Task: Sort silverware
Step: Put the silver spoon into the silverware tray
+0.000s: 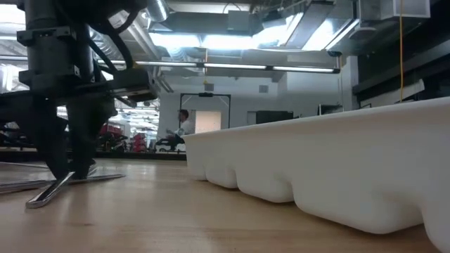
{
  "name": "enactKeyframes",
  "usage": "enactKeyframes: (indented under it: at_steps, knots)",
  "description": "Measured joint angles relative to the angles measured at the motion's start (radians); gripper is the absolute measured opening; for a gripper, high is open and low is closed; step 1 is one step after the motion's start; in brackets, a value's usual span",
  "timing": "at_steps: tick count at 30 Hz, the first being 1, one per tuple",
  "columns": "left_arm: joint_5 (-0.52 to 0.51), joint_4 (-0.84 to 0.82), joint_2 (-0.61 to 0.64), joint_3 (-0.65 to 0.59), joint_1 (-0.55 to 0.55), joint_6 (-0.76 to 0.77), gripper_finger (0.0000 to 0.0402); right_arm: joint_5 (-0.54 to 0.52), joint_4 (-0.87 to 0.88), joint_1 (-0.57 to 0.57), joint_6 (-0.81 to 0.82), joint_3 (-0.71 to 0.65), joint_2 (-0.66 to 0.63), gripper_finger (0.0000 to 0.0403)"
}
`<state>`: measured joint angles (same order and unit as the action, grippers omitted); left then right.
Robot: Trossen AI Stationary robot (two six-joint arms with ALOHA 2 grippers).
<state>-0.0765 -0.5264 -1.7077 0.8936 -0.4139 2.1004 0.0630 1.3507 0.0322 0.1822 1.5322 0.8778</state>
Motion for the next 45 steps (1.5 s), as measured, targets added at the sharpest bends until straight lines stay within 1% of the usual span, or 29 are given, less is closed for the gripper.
enactKeyframes:
  at_steps: [5, 8, 12, 15, 19, 22, 27, 31, 34, 36, 38, 40, 42, 45]
  knots:
    - [-0.012, -0.013, 0.000, -0.002, 0.008, -0.039, 0.0011, 0.051, -0.172, 0.000, 0.068, -0.252, -0.142, 0.0124]
    - [-0.020, -0.014, 0.000, -0.002, 0.009, -0.040, 0.0009, 0.087, -0.276, 0.000, 0.085, -0.381, -0.206, 0.0124]
    - [-0.020, -0.007, 0.000, -0.003, 0.009, -0.044, 0.0007, 0.120, -0.375, 0.000, 0.088, -0.510, -0.257, 0.0124]
    - [-0.019, 0.018, 0.002, -0.004, 0.009, -0.065, 0.0004, 0.124, -0.411, 0.000, 0.087, -0.579, -0.263, 0.0124]
    - [-0.018, 0.038, 0.021, -0.006, 0.009, -0.094, 0.0004, 0.125, -0.415, 0.000, 0.087, -0.639, -0.256, 0.0124]
    - [-0.016, 0.027, 0.056, -0.008, 0.009, -0.097, 0.0003, 0.125, -0.417, 0.000, 0.087, -0.676, -0.245, 0.0124]
    - [-0.015, 0.046, 0.107, -0.007, 0.009, -0.160, 0.0002, 0.131, -0.446, 0.000, 0.087, -0.732, -0.238, 0.0124]
    - [-0.025, 0.139, 0.148, -0.006, 0.011, -0.228, 0.0002, 0.131, -0.507, 0.001, 0.087, -0.781, -0.239, 0.0124]
    - [-0.097, 0.311, 0.150, -0.006, 0.020, -0.303, 0.0002, 0.131, -0.546, 0.001, 0.086, -0.813, -0.239, 0.0124]
    - [-0.182, 0.490, 0.141, -0.004, 0.034, -0.379, 0.0002, 0.131, -0.585, 0.001, 0.086, -0.836, -0.239, 0.0124]
    - [-0.264, 0.679, 0.122, -0.003, 0.054, -0.506, 0.0002, 0.131, -0.617, 0.001, 0.086, -0.860, -0.239, 0.0124]
    - [-0.308, 0.843, 0.096, 0.006, 0.082, -0.666, 0.0002, 0.131, -0.643, 0.001, 0.086, -0.879, -0.239, 0.0124]
    - [-0.315, 0.926, 0.065, 0.041, 0.111, -0.824, 0.0002, 0.131, -0.656, 0.001, 0.086, -0.893, -0.239, 0.0124]
    - [-0.305, 0.932, -0.001, 0.130, 0.147, -1.055, 0.0002, 0.131, -0.655, 0.001, 0.086, -0.907, -0.239, 0.0124]
